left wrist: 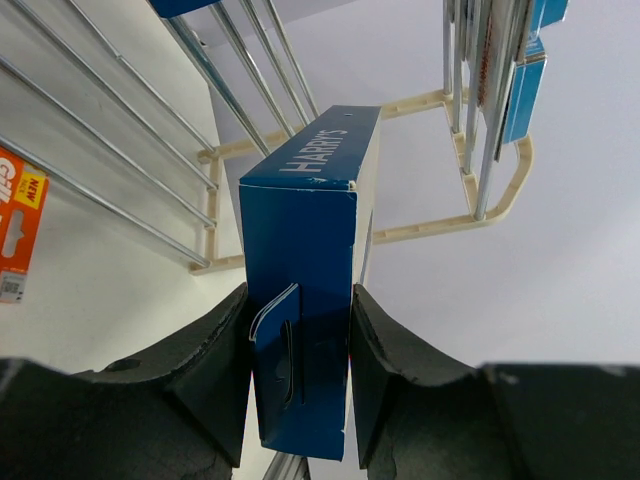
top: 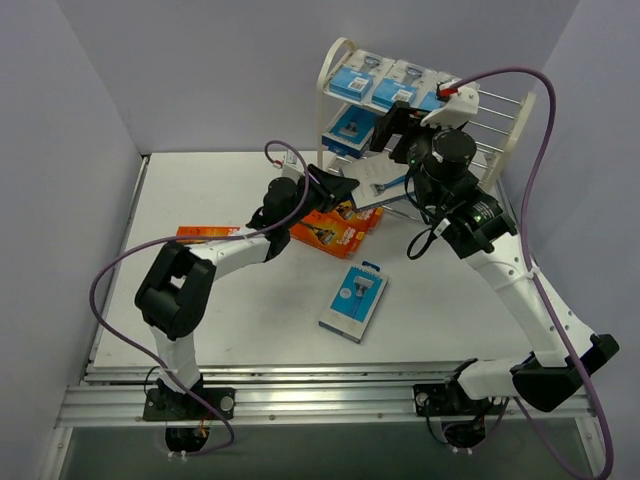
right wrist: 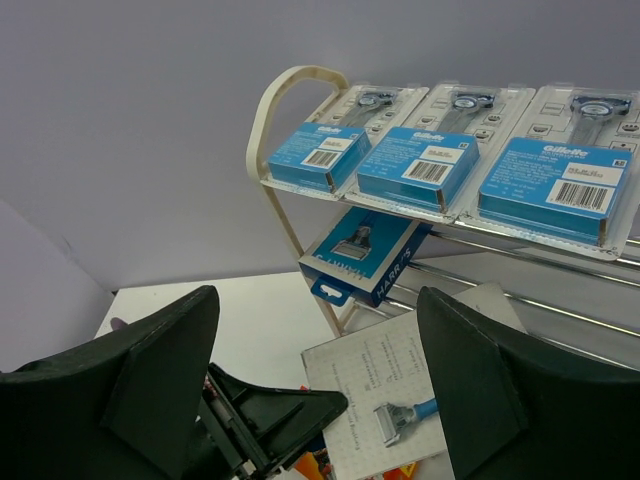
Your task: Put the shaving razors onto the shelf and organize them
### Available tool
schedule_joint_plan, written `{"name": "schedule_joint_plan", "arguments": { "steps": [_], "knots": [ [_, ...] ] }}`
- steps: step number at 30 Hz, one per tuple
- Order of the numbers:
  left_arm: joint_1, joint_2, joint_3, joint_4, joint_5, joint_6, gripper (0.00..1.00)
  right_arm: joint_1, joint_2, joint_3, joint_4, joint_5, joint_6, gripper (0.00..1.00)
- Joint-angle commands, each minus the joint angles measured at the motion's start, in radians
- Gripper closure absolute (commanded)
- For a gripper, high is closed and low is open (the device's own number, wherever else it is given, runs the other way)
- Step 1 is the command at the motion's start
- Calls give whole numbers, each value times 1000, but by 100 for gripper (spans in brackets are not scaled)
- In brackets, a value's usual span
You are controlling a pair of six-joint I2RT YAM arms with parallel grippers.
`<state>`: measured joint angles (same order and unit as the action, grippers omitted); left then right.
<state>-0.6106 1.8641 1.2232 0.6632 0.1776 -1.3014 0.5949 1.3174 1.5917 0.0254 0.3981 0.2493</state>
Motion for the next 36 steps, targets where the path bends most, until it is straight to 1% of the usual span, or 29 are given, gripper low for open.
{"name": "schedule_joint_plan", "arguments": {
  "steps": [1,7,8,11,16,17,21,30,36],
  "knots": [
    [-31,24,107,134,-39,-30,98,-7,-37,27,31,-10,-2,24],
    [-89,78,139,173,-168,-27,98,-14,-40,22,28,-21,8,23],
    [-97,81,142,171,-223,-22,98,-14,-40,24,25,-24,11,23],
    [-127,107,159,190,-279,-18,98,-17,-44,27,15,-39,25,23],
    [-179,152,170,210,-418,-13,98,-38,-53,47,-21,-76,38,22],
    [-186,156,170,202,-443,-6,98,-38,-61,47,-53,-80,38,22],
    [-212,182,171,216,-548,-13,98,-38,-92,22,-58,-100,53,21],
    [-224,244,251,253,-632,5,98,-38,-107,-32,-38,-131,71,21],
    [-224,287,294,273,-671,4,98,-26,-112,-55,-36,-125,65,21]
  ]
}}
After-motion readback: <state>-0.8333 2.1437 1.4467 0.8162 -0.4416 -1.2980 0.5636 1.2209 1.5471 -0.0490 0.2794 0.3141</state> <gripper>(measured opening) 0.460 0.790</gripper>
